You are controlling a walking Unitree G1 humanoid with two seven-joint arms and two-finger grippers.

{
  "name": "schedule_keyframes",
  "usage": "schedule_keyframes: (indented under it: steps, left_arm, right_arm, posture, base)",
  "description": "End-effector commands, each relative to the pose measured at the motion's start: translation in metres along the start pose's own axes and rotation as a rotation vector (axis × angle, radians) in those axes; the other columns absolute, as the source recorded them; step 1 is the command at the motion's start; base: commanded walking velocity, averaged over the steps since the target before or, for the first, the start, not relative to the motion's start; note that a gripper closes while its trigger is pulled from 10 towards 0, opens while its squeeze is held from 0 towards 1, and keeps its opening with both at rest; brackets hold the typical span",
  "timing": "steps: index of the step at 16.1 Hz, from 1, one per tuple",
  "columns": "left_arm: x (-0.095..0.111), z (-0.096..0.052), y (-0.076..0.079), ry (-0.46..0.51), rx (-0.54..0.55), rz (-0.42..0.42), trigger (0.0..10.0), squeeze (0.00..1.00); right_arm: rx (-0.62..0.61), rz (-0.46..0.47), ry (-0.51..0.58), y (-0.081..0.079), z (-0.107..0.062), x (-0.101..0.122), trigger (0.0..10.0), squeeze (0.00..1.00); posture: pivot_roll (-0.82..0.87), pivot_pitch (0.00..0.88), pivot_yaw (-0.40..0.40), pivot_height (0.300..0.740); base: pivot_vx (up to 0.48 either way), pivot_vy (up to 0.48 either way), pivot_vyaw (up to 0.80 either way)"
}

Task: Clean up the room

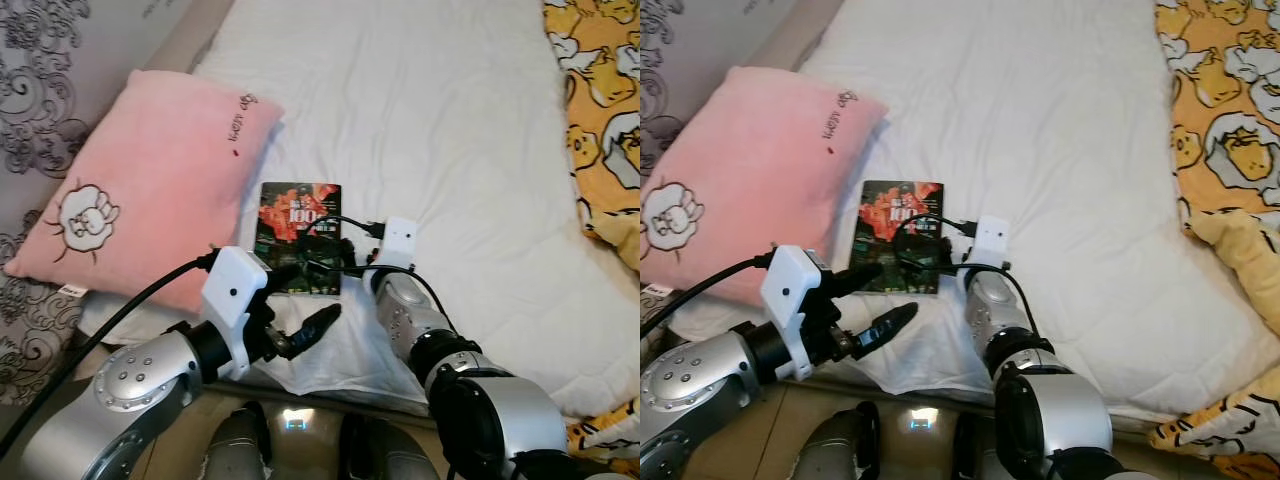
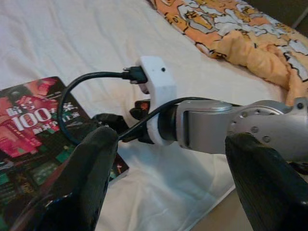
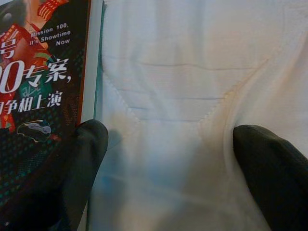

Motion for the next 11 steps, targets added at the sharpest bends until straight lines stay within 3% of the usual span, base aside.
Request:
schedule_keyframes:
  steps: [1, 8, 11]
  left_arm:
    - [-0.001, -0.004, 0.001, -0.009, 0.011, 0.008, 10.0, 0.00]
    - [-0.006, -0.004, -0.006, -0.034, 0.030, 0.019, 10.0, 0.00]
    - [-0.008, -0.002, -0.007, -0.034, 0.034, 0.020, 10.0, 0.00]
  right_arm:
    - [0.080, -0.003, -0.069, -0.022, -0.003, -0.016, 10.0, 0.00]
    - [0.122, 0.057, -0.089, -0.045, -0.005, -0.019, 10.0, 0.00]
    - [0.167, 0.025, -0.080, -0.057, -0.006, -0.017, 10.0, 0.00]
  posture:
    - [0.37, 0.260, -0.070, 0.740]
    - [0.37, 0.243, -0.082, 0.740]
    - [0.36, 0.233, -0.091, 0.740]
  base:
    - [0.000, 0.000, 0.00]
    - [0.000, 0.000, 0.00]
    - [0.000, 0.000, 0.00]
Point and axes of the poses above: a point about 5 cm out from each wrist's last joint towards the gripper, its own z axis pointing out of the wrist towards the gripper, its own x axis along the axis of the wrist's last joint, y = z × x, the point moved 1 cm from there along z, pointing out of the wrist towards the gripper, and after that the axes turned 2 degrees about -z, right-handed, at the moved point
